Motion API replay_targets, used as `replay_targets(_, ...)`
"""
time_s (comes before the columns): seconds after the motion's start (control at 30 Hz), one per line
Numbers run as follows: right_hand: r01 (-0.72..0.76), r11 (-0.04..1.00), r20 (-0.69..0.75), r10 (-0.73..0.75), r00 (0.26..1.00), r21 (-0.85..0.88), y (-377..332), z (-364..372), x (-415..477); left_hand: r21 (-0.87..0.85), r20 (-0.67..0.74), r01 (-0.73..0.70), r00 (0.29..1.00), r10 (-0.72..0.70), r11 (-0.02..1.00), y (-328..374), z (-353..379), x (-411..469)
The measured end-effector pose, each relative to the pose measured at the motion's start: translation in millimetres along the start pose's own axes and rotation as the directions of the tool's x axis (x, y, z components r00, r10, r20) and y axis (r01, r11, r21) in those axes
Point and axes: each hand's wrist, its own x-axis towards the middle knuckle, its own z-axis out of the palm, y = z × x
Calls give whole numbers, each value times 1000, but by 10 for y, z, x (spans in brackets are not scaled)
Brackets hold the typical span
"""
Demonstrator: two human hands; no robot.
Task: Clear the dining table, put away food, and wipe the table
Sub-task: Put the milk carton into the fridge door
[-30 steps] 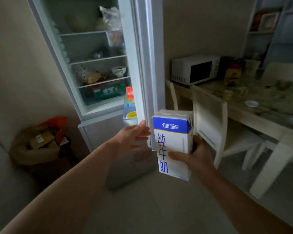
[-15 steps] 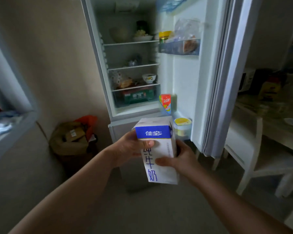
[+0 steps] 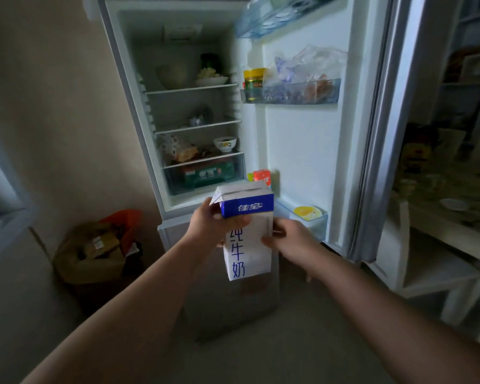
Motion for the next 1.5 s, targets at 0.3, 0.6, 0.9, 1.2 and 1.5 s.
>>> replay_targets(0.3,-26,950,-193,-36,981,-311,282,-1080,750,-150,-220,-115,972,81,982,523,690,1083)
replay_targets(0.6,79,843,-208,-221,953,-533,722,-1687,1454,-253,-380,-155,924,49,955,767,1318,2023)
replay_targets(0.9,-16,747,-118,-84,989,-664,1187,-1676,1760,-206,-413,-103,910,9,973,520,1719,2693)
replay_targets(1.2,-12,657,-54,-43,998,-754,1270,-1655,1986,-195,-361,-31,932,-43,980,146,1964,3171)
replay_targets(1.5,-89,667,-66,60,996,-740,1264,-1674,2171,-16,-349,56,935,-58,998,-182,1978,3370)
